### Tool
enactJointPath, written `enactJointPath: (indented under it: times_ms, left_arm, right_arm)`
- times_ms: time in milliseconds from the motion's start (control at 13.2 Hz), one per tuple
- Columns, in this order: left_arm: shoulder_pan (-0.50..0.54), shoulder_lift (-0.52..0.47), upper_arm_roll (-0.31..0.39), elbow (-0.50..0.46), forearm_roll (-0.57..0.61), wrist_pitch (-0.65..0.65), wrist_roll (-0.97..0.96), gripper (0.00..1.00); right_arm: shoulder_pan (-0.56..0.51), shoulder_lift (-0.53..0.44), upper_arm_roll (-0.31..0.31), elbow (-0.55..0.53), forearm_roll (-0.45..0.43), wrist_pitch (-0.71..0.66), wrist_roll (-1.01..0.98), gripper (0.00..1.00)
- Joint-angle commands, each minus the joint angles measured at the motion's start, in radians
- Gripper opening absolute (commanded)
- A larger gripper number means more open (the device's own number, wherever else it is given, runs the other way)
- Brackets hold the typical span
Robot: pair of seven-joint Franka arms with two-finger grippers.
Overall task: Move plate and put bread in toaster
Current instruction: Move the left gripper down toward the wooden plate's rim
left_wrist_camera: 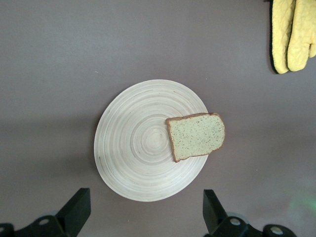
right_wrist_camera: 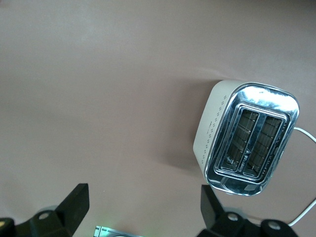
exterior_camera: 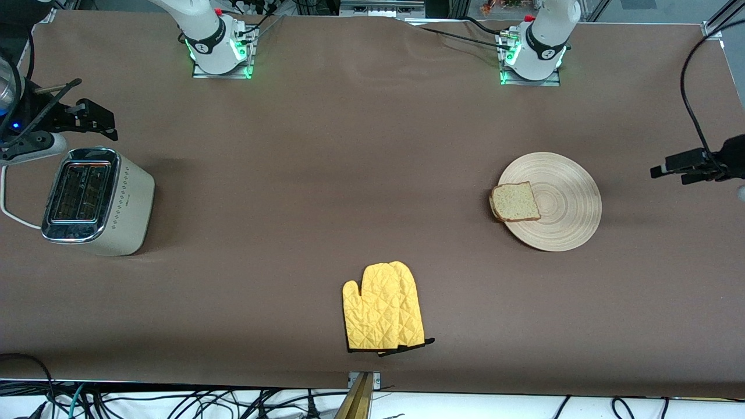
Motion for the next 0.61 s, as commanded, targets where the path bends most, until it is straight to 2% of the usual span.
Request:
enactJointPath:
  times_ms: [0, 228, 532]
  left_arm:
    - [0.101, 0.18, -0.014, 0.05, -0.135, -0.018, 0.186, 1.0]
    - [0.157, 0.369, -0.014, 0.051, -0.242, -0.028, 0.37, 1.0]
    - [0.194, 0.522, -0.019, 0.051, -0.318, -0.03, 0.412, 1.0]
  right_arm:
    - [0.002, -0.005, 0.003, 0.016, -0.012, -0.017, 0.001, 1.0]
    - [0.002, -0.005, 0.004, 0.014, -0.012, -0.018, 0.001, 1.0]
    - [0.002, -0.003, 0.003, 0.014, -0.014, -0.018, 0.001, 1.0]
